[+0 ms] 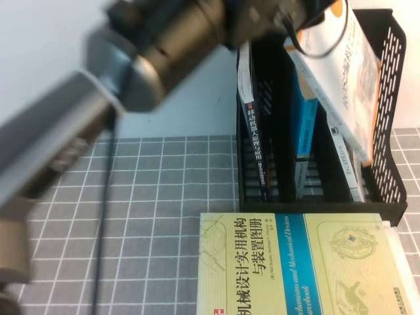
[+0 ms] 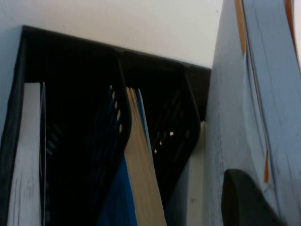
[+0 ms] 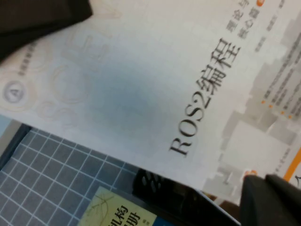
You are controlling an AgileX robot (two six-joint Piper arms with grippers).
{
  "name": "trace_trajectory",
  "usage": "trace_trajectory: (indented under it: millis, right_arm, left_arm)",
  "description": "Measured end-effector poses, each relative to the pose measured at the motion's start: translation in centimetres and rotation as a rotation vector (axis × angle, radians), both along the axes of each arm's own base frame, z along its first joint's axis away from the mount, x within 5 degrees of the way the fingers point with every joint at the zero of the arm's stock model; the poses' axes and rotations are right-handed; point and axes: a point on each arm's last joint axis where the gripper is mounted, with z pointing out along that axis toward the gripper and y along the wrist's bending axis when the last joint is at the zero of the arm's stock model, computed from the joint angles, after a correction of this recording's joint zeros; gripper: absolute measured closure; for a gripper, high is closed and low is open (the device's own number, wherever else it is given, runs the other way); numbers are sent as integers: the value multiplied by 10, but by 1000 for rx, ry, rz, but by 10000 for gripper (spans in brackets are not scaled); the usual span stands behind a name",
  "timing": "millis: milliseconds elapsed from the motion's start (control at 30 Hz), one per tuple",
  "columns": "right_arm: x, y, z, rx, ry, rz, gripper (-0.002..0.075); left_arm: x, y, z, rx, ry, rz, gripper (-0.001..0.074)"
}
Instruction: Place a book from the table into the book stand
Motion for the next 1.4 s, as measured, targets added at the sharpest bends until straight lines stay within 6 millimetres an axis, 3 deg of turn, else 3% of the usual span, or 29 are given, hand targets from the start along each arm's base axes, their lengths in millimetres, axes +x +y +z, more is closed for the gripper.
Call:
trace_trajectory:
  millis: [267, 733, 800, 933, 1000, 1067, 1133, 1300, 1400]
  right_arm:
    - [3, -7, -5, -92, -2, -53, 729]
    - [0, -11, 5, -126, -62, -118, 729]
    - [-5, -10, 8, -149, -73, -102, 729]
    - [-17, -11, 12, -234, -74, -78, 729]
    - [-22, -12, 13, -277, -65, -62, 729]
    - [-27, -12, 12, -300, -46, -39, 729]
    - [-31, -11, 10, -305, -26, -20, 729]
    - [-39, -4, -22, -250, 57, 44, 729]
    - [-45, 4, -51, -158, 96, 103, 729]
  left_arm:
    - [11, -40, -41, 85, -97, 82, 635]
    - [5, -74, -82, 210, -64, -11, 629]
    - [4, -76, -85, 241, -68, -38, 588]
    - [8, -70, -82, 279, -83, -63, 344]
    - [8, -67, -81, 306, -82, -68, 260]
    - [7, -61, -74, 349, -85, -68, 241]
    - [2, -52, -58, 405, -111, -73, 290]
    - [-27, -7, 22, 523, -250, -51, 616]
    - [-51, 30, 68, 568, -326, -8, 700]
